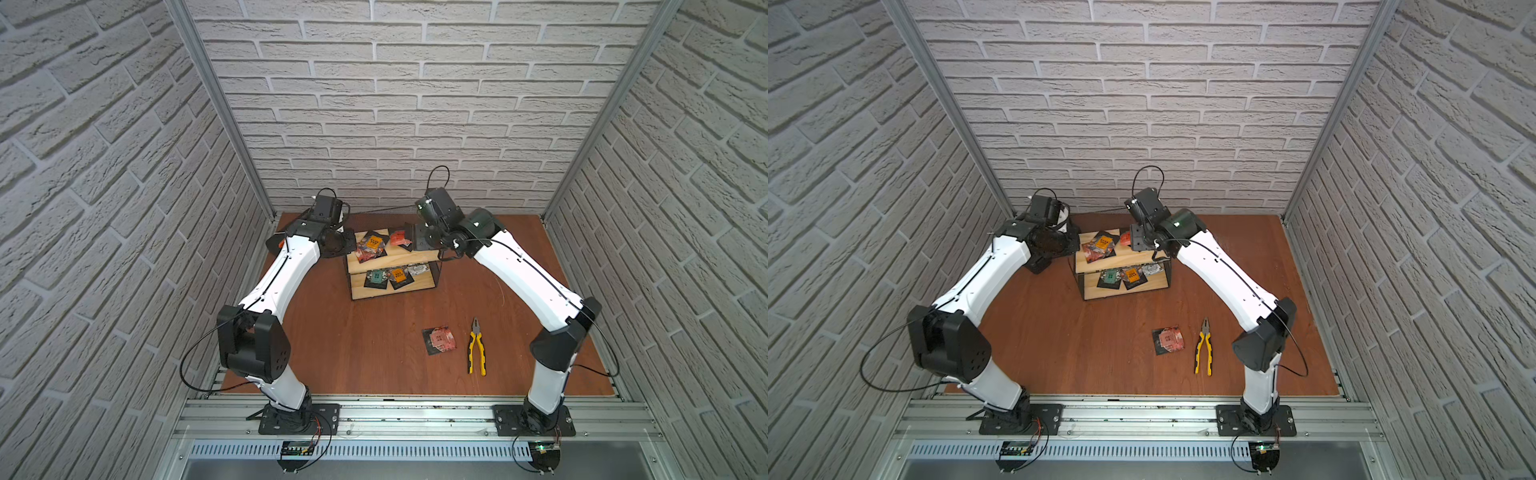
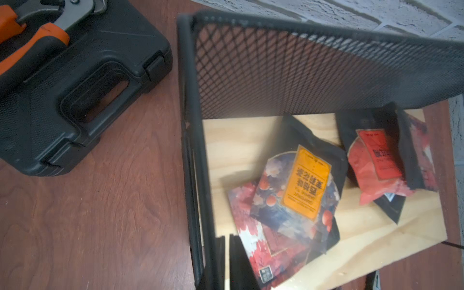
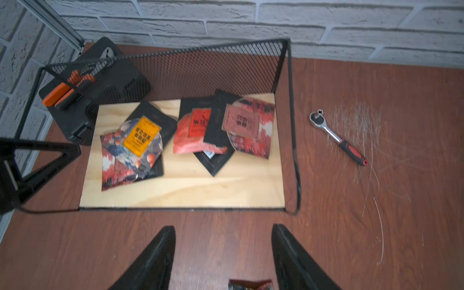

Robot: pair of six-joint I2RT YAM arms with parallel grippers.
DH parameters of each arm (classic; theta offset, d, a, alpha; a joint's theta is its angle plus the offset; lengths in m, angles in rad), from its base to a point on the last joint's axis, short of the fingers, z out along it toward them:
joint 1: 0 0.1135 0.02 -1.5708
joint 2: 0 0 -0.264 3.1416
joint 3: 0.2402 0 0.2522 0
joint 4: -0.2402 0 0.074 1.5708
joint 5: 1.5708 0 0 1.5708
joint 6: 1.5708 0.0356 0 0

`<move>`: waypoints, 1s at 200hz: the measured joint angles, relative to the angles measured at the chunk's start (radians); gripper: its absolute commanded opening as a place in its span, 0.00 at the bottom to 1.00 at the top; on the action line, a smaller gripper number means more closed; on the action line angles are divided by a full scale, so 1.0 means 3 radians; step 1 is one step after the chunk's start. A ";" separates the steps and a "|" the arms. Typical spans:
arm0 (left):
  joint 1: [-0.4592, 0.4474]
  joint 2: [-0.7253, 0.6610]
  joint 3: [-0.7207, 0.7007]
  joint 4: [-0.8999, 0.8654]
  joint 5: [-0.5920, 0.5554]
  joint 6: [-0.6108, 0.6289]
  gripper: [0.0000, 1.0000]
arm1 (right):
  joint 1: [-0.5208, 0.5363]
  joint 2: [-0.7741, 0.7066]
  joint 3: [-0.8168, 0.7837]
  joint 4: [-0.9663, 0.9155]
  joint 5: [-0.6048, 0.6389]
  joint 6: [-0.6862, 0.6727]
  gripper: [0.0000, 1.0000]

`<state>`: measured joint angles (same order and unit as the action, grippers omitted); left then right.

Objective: Remove the tea bags from the shelf
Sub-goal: Pick up the tea bag from the shelf.

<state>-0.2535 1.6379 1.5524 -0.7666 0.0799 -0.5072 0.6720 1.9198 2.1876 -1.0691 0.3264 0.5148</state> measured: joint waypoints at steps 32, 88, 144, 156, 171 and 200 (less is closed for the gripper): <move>0.0003 0.0006 0.0003 -0.0001 0.0001 0.0004 0.10 | -0.0047 0.0656 0.0730 -0.0140 0.0032 -0.0108 0.73; 0.0009 0.0009 0.0003 0.0000 0.0003 0.0025 0.10 | -0.0220 0.1114 0.1142 -0.0191 -0.0023 -0.0158 0.74; 0.0015 0.0010 0.0003 0.0000 0.0003 0.0032 0.10 | -0.0289 0.1260 0.1186 -0.0117 -0.0019 -0.0224 0.74; 0.0019 0.0010 0.0003 0.0000 0.0003 0.0032 0.10 | -0.0289 0.1297 0.1186 -0.0099 -0.0018 -0.0235 0.74; 0.0022 0.0010 0.0003 0.0000 0.0004 0.0032 0.10 | -0.0291 0.1359 0.1200 -0.0057 -0.0017 -0.0258 0.74; 0.0022 0.0011 0.0003 0.0000 0.0004 0.0033 0.10 | -0.0306 0.1495 0.1279 -0.0033 -0.0020 -0.0256 0.72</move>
<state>-0.2470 1.6413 1.5532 -0.7666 0.0811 -0.4973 0.5800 2.3684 2.5713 -1.0790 0.3202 0.4381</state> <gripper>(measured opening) 0.100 0.733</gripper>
